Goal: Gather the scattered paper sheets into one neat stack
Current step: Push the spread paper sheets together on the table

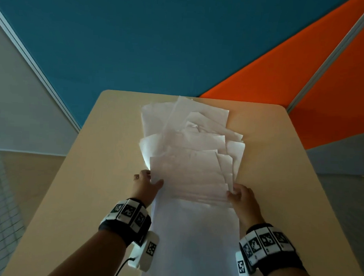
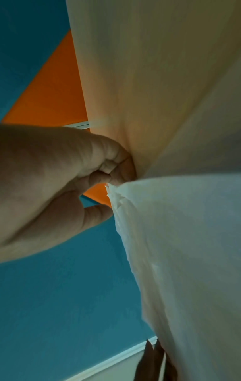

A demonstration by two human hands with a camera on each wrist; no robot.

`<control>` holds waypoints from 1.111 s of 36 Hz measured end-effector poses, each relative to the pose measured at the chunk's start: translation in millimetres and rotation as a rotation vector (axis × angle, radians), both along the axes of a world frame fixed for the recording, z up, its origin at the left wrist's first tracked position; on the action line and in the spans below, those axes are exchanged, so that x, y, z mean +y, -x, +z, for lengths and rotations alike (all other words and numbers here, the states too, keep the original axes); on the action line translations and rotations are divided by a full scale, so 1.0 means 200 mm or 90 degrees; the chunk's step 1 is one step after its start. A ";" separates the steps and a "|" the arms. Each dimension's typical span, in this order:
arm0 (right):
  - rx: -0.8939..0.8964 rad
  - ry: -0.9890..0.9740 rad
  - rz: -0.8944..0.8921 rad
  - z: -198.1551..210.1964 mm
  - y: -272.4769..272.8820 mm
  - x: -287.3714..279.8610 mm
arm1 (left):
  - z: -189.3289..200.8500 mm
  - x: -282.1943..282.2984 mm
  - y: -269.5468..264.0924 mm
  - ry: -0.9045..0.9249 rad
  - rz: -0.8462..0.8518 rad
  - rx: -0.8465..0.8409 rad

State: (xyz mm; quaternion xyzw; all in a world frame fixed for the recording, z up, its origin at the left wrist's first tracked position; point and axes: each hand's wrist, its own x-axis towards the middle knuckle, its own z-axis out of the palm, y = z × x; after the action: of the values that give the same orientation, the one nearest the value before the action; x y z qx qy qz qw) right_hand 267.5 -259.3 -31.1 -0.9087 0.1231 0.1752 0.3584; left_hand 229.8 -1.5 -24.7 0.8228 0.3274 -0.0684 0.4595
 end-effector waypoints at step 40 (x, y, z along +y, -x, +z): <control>-0.059 0.005 0.057 -0.04 -0.53 0.13 | -0.01 0.06 -0.42 -0.008 0.030 -0.011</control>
State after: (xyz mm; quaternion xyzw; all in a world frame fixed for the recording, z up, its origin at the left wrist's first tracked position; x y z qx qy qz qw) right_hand 374.4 -232.9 -40.0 -0.9218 0.0659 0.1481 0.3520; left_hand 314.5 10.5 -26.0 0.8182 0.3432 -0.0485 0.4586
